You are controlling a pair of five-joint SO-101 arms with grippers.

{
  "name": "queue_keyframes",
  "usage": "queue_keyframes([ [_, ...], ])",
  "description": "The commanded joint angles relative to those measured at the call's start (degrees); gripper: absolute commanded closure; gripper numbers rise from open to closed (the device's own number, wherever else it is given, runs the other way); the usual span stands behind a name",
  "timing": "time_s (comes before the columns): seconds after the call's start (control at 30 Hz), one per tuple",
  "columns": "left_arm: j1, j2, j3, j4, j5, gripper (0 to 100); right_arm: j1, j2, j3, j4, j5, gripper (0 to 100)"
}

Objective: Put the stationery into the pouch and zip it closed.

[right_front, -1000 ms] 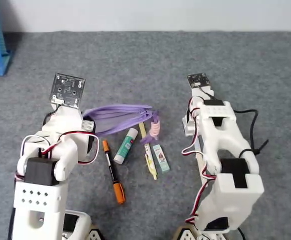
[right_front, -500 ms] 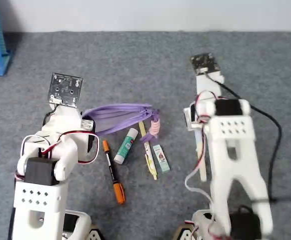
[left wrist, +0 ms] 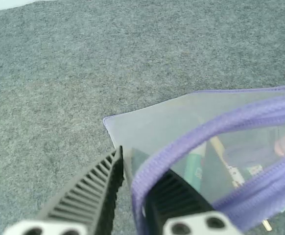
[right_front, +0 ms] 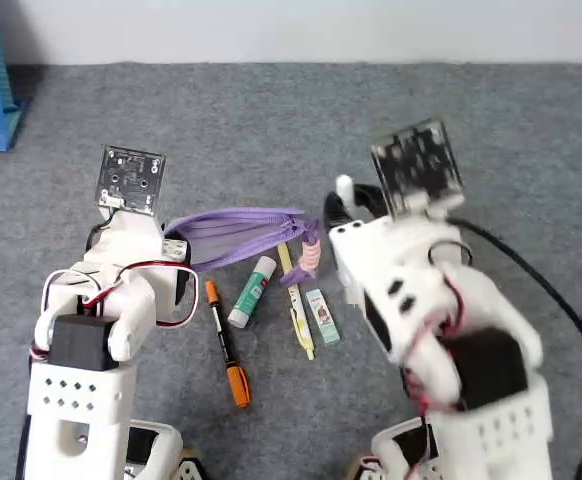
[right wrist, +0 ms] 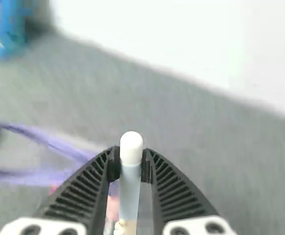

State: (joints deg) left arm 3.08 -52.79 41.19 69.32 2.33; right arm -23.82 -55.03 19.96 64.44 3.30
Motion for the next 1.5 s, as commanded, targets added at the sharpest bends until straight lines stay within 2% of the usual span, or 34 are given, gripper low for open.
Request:
queue_keyframes([
  [0.0,-0.2,-0.2,-4.9,1.0,0.4,99,-3.8,-4.8,-1.4,-7.4,-1.4,99.1],
  [0.2,-0.2,9.6,-10.2,3.8,0.4,99,-10.6,-8.6,-1.6,-16.8,-2.0,99.1],
  [0.4,-0.3,17.7,-13.4,3.6,0.7,99,-14.4,-8.7,-0.4,-24.4,-2.2,99.1],
  [0.63,-0.3,17.7,-13.6,3.6,0.7,99,-14.3,-8.3,15.8,-44.0,-0.7,99.1],
  [0.8,-0.3,17.7,-13.6,3.6,0.7,99,-14.4,-7.7,24.9,-49.7,1.7,99.1],
  [1.0,-0.3,17.7,-13.6,3.5,0.7,99,-14.5,-7.1,28.7,-49.5,1.7,97.7],
  [1.2,-0.3,17.7,-13.7,3.3,0.8,99,-13.5,-8.3,27.0,-41.4,1.7,79.8],
  [1.3,-0.7,17.7,-13.7,3.3,0.8,99,-10.9,-8.5,22.4,-34.0,-1.3,82.0],
  [1.47,-6.6,17.7,-15.6,2.3,2.5,99,-2.7,-5.1,14.9,-17.8,-5.5,86.7],
])
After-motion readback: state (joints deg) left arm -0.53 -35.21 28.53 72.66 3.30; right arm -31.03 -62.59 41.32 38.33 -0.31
